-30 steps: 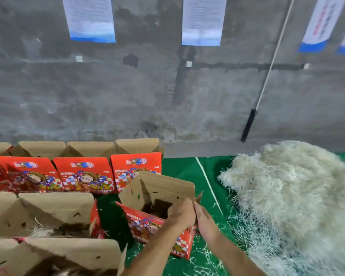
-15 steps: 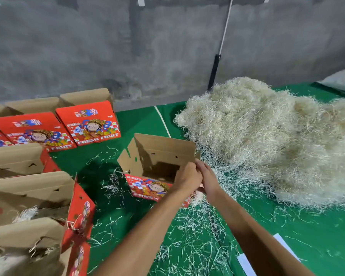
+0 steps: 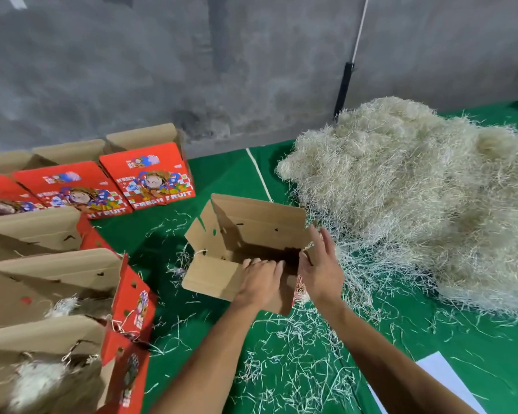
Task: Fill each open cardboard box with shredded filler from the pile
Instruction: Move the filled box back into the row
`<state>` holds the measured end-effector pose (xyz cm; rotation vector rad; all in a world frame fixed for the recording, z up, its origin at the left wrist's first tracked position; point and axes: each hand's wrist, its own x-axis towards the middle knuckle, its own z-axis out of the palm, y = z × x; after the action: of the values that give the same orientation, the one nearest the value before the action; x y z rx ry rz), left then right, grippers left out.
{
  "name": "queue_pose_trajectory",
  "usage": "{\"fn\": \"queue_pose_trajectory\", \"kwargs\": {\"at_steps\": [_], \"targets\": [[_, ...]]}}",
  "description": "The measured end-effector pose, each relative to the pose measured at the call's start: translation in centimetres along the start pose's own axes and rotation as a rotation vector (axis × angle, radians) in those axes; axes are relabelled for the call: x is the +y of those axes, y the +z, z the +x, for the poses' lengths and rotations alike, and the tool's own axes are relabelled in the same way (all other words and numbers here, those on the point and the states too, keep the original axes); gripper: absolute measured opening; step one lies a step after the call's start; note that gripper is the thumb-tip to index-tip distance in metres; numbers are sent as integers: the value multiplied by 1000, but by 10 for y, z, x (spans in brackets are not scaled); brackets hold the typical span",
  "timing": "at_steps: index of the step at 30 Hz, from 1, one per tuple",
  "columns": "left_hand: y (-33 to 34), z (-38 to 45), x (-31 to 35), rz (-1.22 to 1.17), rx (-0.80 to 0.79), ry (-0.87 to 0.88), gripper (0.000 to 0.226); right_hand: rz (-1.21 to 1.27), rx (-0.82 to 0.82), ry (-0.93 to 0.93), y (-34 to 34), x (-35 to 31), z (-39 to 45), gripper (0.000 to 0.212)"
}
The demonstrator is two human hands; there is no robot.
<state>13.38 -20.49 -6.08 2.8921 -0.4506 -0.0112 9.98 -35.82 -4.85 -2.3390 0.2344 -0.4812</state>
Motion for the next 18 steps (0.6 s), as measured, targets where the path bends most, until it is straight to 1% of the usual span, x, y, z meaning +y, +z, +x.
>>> {"fn": "queue_pose_trajectory", "kwargs": {"at_steps": [1,3,6,7,8,9,12,13,14,16,17,18], "targets": [[3,3,-5,10,12,-2,62,-49,-19,-16,1,4,2,62],[8,8,-15,50,53,-19,71,-104,-42,22,1,12,5,56],[15,14,-24,142,148,-21,76,-141,-54,99,5,26,5,56],[18,16,-26,166,179,-19,74,-83,-70,118,5,30,3,52],[21,17,-26,184,216,-22,72,26,-100,149,6,34,1,48],[25,18,-26,198,257,-21,70,119,-156,195,8,40,-1,45],[37,16,-25,183,367,-42,71,249,-380,380,19,48,-5,47],[41,10,-25,165,394,-60,72,310,-426,431,24,48,-8,40],[45,1,-25,149,426,-92,71,349,-454,455,28,43,-12,34],[51,-19,-24,128,490,-158,65,407,-481,442,35,26,-17,39],[50,-28,-24,115,484,-189,60,438,-507,426,38,20,-20,38],[49,-36,-23,100,435,-203,52,468,-527,416,41,14,-25,35]]}}
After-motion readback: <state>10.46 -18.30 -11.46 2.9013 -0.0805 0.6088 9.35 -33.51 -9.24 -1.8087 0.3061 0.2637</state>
